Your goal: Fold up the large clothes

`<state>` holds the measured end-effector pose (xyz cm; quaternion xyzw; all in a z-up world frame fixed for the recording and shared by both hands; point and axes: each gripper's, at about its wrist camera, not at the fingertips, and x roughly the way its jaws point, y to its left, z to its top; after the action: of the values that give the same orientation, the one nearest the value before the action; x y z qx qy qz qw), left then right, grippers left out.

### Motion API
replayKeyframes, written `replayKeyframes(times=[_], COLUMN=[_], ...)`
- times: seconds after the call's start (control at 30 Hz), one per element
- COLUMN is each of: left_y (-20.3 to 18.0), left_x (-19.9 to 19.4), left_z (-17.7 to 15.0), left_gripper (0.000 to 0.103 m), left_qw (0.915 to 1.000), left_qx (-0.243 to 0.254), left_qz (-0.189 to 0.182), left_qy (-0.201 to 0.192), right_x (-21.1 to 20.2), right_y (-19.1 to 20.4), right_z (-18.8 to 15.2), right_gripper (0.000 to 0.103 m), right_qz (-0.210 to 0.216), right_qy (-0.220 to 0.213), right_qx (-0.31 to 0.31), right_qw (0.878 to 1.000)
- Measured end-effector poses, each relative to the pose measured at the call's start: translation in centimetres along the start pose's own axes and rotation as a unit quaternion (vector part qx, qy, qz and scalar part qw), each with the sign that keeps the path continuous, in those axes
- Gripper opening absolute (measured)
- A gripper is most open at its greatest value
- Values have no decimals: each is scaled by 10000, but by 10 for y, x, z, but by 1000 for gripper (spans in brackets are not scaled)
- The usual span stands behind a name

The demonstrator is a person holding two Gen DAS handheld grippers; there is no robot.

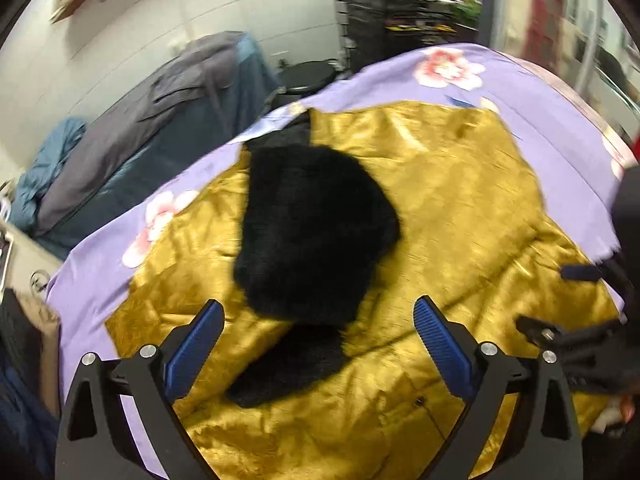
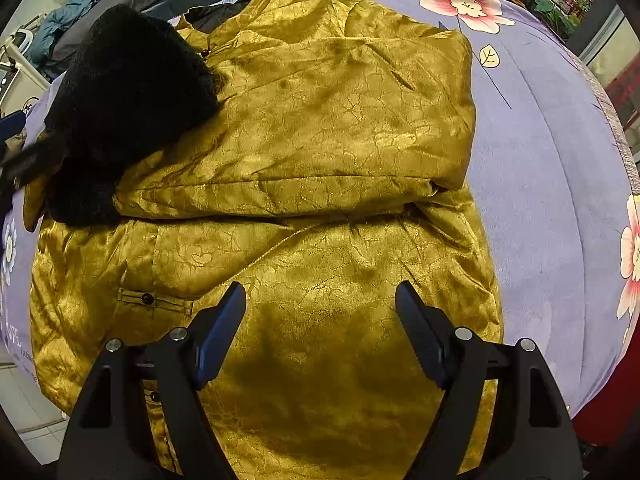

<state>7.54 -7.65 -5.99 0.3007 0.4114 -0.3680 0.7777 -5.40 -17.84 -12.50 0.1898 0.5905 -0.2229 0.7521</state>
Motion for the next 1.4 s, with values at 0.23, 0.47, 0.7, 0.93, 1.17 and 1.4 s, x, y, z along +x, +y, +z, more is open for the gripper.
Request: replayKeyframes(times=[0.23, 0.47, 0.7, 0.93, 1.17, 1.4], left_y=[12, 47, 92, 111, 117, 109], left_x=[5, 5, -3, -15, -16, -14], left_z=[-25, -66, -125, -159, -157, -147], left_gripper=[94, 94, 94, 94, 94, 94], left_qw=[9980, 9914, 9703, 9557, 9518, 9558], left_qx=[-533, -1033, -2069, -2540, -2699, -2598], left_qz=[-74, 436, 674, 841, 845, 761], left_qy=[327, 672, 1053, 1224, 1183, 1146], right_x=[-7, -25, -39, -40, -28, -23], right_y=[-3, 20, 69, 119, 141, 99], right_z=[17, 76, 144, 185, 159, 70], right_gripper=[77, 77, 77, 77, 27, 24], right_qz=[84, 517, 1051, 1494, 1452, 1398], right_qy=[-128, -498, -763, -837, -666, -362], right_qx=[19, -54, -264, -467, -1294, -1604], right_qw=[9999, 9974, 9912, 9841, 9786, 9764])
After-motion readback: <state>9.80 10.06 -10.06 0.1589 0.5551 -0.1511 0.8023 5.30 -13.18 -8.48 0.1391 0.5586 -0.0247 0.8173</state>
